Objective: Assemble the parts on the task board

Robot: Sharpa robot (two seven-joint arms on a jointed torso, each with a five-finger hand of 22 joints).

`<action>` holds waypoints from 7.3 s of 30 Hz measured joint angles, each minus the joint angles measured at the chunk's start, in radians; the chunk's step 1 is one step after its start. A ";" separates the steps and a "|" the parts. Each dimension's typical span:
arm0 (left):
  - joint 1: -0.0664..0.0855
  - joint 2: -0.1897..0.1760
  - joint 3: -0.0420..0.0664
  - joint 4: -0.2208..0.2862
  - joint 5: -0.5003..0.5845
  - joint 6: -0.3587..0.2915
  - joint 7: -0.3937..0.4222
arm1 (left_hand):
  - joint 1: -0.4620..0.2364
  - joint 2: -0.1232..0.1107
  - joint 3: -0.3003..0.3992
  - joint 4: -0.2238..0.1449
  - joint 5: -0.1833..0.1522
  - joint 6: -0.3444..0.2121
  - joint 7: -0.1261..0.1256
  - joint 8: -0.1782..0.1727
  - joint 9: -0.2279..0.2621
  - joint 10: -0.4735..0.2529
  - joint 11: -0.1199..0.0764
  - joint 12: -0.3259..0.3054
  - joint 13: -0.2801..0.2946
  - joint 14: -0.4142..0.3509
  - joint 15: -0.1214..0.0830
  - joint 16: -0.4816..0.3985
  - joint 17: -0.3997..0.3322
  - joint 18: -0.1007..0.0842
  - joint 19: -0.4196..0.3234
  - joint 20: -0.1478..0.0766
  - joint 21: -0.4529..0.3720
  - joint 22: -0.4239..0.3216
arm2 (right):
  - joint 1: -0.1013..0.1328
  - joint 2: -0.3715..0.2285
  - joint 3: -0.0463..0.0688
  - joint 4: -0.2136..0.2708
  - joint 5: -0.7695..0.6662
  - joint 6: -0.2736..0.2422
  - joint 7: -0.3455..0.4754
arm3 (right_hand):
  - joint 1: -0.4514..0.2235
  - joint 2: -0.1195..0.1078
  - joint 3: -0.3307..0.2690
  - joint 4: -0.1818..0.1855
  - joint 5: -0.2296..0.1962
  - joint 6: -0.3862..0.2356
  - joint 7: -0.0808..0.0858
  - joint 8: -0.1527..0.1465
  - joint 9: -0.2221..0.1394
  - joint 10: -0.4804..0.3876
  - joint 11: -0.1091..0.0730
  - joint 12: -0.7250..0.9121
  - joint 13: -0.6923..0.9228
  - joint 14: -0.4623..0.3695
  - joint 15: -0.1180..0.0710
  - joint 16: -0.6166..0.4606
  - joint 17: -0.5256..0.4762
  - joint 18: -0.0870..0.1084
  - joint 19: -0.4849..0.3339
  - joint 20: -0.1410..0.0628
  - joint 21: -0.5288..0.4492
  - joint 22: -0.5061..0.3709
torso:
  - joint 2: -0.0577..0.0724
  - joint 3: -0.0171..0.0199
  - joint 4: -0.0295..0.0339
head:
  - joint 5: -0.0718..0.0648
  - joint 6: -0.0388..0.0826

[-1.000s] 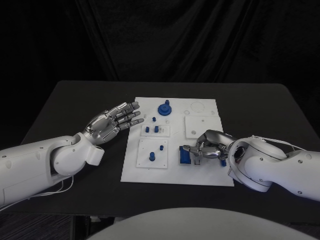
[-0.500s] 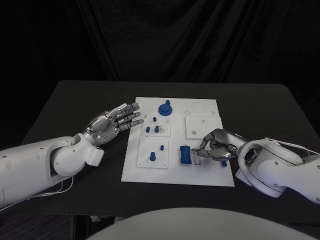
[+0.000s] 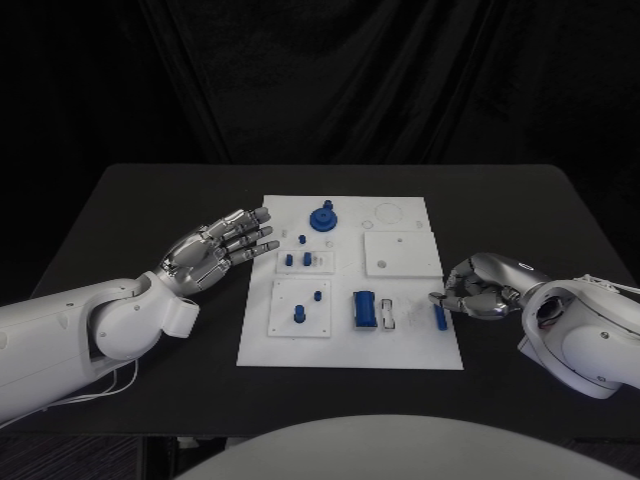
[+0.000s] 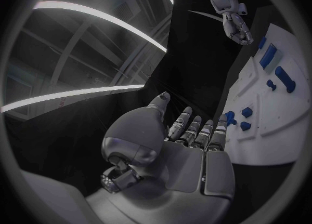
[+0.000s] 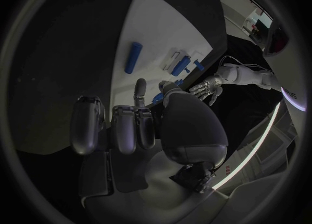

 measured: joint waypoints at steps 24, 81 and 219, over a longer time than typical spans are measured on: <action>-0.002 0.003 0.000 -0.004 0.000 -0.001 0.000 | -0.004 -0.004 0.000 0.000 0.000 0.000 0.000 0.000 0.000 0.001 0.001 0.000 0.000 0.000 0.000 0.000 0.000 0.000 0.000 0.000 0.000 -0.001 | -0.005 0.023 -0.005 -0.023 -0.122 0.037 -0.126 | 0.004 -0.004 -0.007 0.001 0.003 0.000 0.000 -0.012 -0.013 0.000 0.000 0.000 0.000 0.000 0.000 -0.003 0.000 0.000 0.000 0.000 -0.003 0.000 | -0.001 -0.0012 -0.0013 | -0.021 0.000; -0.020 0.001 0.000 -0.008 0.000 0.002 -0.003 | -0.004 -0.004 0.008 -0.002 0.004 0.000 0.000 0.000 -0.001 0.001 0.001 0.000 0.000 0.000 0.000 0.000 0.000 0.000 0.000 0.000 0.000 -0.001 | -0.098 0.104 0.007 -0.037 -0.114 -0.049 -0.089 | 0.277 -0.016 0.005 -0.085 0.230 0.049 0.009 -0.097 -0.114 0.004 0.015 0.000 0.000 0.000 0.011 -0.005 0.000 0.000 0.004 0.004 0.022 0.001 | 0.000 -0.0007 -0.0022 | -0.020 0.000; -0.024 0.007 0.000 -0.019 0.000 0.014 -0.015 | -0.008 0.000 0.017 0.000 0.004 0.000 0.000 0.003 -0.001 0.001 0.001 0.004 0.000 0.000 0.000 0.000 0.000 0.000 0.000 0.000 0.000 -0.003 | -0.092 0.149 0.010 -0.034 0.268 -0.059 0.079 | 0.124 0.039 -0.108 -0.008 -0.239 0.013 -0.013 0.089 0.046 0.000 -0.004 0.000 0.000 0.001 -0.003 -0.003 0.000 0.000 0.000 0.000 0.023 0.000 | -0.001 -0.0013 -0.0024 | -0.008 0.000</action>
